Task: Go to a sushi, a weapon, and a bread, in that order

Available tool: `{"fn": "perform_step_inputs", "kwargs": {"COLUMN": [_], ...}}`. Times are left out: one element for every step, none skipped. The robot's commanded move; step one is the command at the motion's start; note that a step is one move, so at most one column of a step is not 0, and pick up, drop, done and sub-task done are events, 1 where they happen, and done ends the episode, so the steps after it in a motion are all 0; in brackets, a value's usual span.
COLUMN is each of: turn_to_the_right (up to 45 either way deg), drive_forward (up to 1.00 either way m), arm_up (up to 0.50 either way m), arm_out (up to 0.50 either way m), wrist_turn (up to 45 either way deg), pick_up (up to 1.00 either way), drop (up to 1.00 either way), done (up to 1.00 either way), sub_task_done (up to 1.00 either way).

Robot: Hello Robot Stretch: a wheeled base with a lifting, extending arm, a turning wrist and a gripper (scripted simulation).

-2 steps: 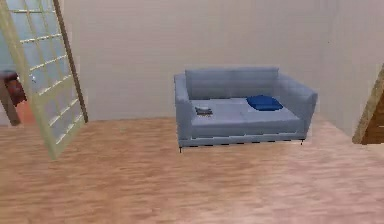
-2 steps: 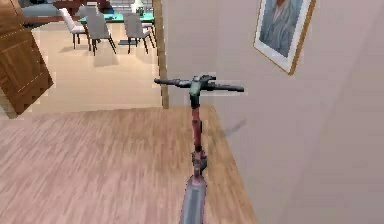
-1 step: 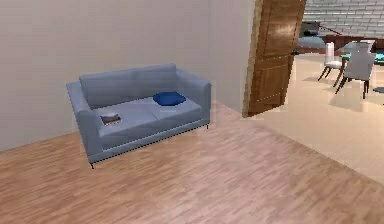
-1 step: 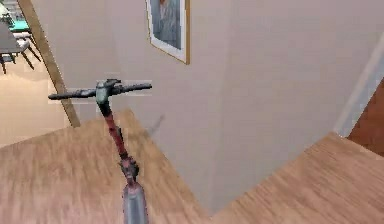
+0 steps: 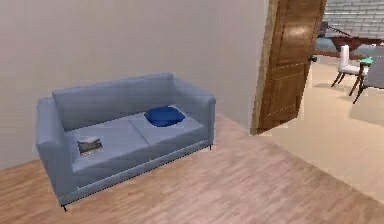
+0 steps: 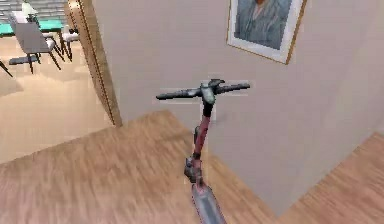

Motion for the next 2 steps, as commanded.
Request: {"fn": "perform_step_inputs", "kwargs": {"turn_to_the_right": [42.0,0.0], "drive_forward": [0.0,1.0], "arm_up": [0.0,0.0], "arm_out": [0.0,0.0], "wrist_turn": [0.0,0.0], "pick_up": [0.0,0.0], "drop": [0.0,0.0], "done": [0.0,0.0], "sub_task_done": [0.0,0.0]}}
